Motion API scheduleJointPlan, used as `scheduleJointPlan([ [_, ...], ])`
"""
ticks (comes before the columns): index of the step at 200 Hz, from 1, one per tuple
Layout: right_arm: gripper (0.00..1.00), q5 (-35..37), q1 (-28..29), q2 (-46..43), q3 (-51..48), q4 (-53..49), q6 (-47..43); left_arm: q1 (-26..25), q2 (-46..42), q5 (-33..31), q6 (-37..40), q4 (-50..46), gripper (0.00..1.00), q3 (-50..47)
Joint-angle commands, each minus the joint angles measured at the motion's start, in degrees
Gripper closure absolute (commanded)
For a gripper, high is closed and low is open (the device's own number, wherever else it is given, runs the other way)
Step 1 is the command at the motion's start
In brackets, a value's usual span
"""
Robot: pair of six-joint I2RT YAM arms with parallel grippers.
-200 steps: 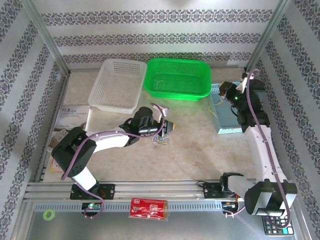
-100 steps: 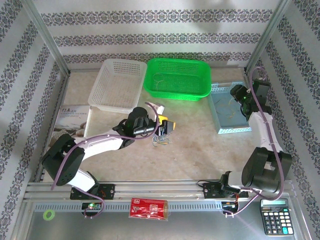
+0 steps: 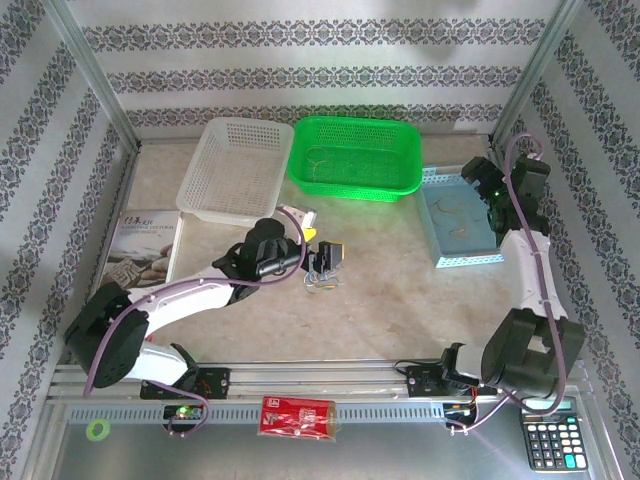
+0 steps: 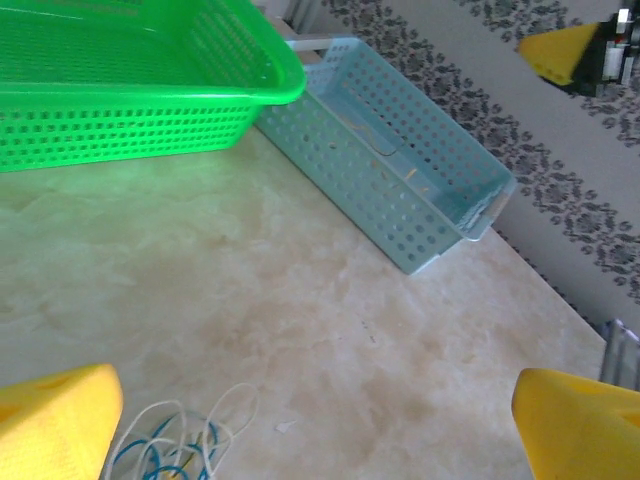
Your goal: Untangle the cables
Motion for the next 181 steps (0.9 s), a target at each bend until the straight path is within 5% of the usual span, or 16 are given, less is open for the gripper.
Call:
scheduleJointPlan([
  [1,0.02,-2.8,0.8,-2.7,-2.6,3.6,2.4,-0.4,-2.5,-5.6,1.1,-0.3,0.00,-1.1],
  [89,0.17,-14.1,15.2,-9.1,-12.4,9.2,8.5,-0.3,-6.9,-12.9,-1.8,-8.7,0.00,-1.5],
  [181,0.38,-6.4,41.7,-3.1,-21.7,10.2,6.6,-0.1,-11.4,-13.5,-4.6,-17.5,0.00,-2.6],
])
